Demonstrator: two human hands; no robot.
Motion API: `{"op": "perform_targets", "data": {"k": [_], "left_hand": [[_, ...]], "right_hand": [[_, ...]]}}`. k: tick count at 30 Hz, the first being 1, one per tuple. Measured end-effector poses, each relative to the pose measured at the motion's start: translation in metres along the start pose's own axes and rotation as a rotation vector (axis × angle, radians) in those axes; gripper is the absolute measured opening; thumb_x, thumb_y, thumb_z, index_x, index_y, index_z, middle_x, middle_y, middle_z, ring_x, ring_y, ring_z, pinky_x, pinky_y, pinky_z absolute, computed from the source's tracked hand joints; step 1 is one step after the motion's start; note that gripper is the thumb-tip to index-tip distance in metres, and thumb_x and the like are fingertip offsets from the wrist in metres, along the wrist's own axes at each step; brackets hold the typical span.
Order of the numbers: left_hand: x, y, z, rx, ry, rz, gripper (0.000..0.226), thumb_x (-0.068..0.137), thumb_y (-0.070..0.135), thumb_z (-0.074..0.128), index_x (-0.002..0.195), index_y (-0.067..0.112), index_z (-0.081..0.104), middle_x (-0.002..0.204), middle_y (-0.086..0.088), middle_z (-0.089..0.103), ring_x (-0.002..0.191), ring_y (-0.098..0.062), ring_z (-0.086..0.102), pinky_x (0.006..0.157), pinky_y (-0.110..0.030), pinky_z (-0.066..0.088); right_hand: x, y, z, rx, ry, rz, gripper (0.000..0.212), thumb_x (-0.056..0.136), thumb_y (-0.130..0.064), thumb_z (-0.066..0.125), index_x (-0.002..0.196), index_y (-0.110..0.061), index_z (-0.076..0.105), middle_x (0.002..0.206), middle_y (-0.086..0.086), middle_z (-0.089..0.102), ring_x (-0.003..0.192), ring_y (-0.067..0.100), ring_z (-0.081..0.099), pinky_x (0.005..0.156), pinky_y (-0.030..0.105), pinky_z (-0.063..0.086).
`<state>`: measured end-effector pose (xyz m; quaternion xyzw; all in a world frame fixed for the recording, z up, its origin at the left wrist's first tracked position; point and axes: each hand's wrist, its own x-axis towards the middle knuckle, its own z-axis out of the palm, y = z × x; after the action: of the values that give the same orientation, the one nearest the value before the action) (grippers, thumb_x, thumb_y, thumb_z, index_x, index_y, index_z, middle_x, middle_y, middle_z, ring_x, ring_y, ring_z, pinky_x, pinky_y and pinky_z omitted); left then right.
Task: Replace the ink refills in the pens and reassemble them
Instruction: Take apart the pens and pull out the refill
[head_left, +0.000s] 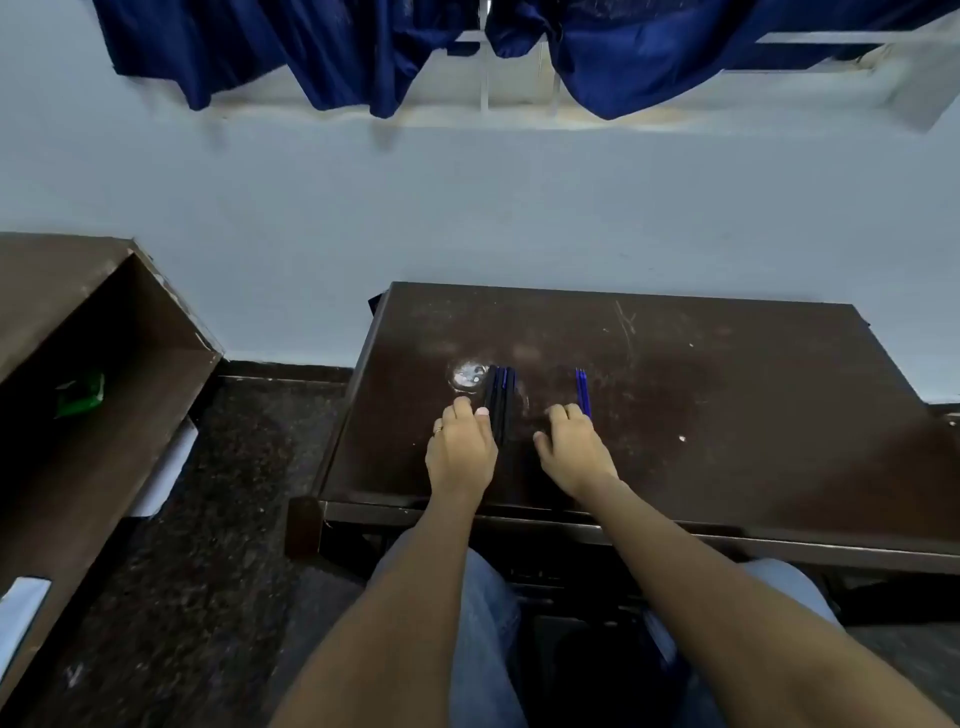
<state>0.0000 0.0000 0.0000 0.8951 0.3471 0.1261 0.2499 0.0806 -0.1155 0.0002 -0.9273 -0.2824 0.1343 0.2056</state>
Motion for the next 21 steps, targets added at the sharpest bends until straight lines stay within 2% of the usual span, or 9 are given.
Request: {"op": "perform_targets", "data": {"k": [5, 8, 12, 21], "left_hand": [[0.019, -0.009, 0.012, -0.094, 0.024, -0.041, 0.032, 0.101, 0.026, 0.034, 0.116, 0.005, 0.053, 0.105, -0.011, 0.063, 0.099, -0.027, 0.06, 0.078, -0.038, 0.048], [0.028, -0.015, 0.019, -0.122, 0.036, -0.051, 0.031, 0.101, 0.026, 0.035, 0.111, 0.004, 0.054, 0.101, -0.012, 0.063, 0.094, -0.027, 0.06, 0.075, -0.038, 0.049], [0.037, -0.022, 0.029, -0.142, 0.024, -0.069, 0.03, 0.101, 0.028, 0.034, 0.106, 0.007, 0.054, 0.097, -0.01, 0.062, 0.088, -0.025, 0.061, 0.074, -0.039, 0.053], [0.054, -0.019, 0.043, -0.221, -0.014, -0.114, 0.032, 0.101, 0.026, 0.036, 0.091, 0.006, 0.058, 0.08, -0.006, 0.061, 0.074, -0.024, 0.062, 0.065, -0.038, 0.052]], "right_hand": [[0.033, -0.006, 0.009, 0.097, -0.055, 0.144, 0.03, 0.097, -0.024, 0.047, 0.121, -0.006, 0.05, 0.123, 0.013, 0.052, 0.111, 0.029, 0.054, 0.086, 0.034, 0.042], [0.051, -0.013, 0.017, 0.17, -0.077, 0.206, 0.027, 0.095, -0.025, 0.052, 0.114, -0.005, 0.051, 0.117, 0.015, 0.057, 0.105, 0.033, 0.058, 0.081, 0.038, 0.046], [0.068, -0.021, 0.029, 0.227, -0.115, 0.301, 0.033, 0.094, -0.027, 0.055, 0.117, -0.005, 0.049, 0.113, 0.013, 0.058, 0.103, 0.032, 0.06, 0.073, 0.034, 0.045], [0.077, -0.016, 0.048, 0.161, -0.156, 0.288, 0.024, 0.092, -0.023, 0.053, 0.106, -0.003, 0.054, 0.102, 0.014, 0.061, 0.094, 0.032, 0.062, 0.07, 0.035, 0.048]]}}
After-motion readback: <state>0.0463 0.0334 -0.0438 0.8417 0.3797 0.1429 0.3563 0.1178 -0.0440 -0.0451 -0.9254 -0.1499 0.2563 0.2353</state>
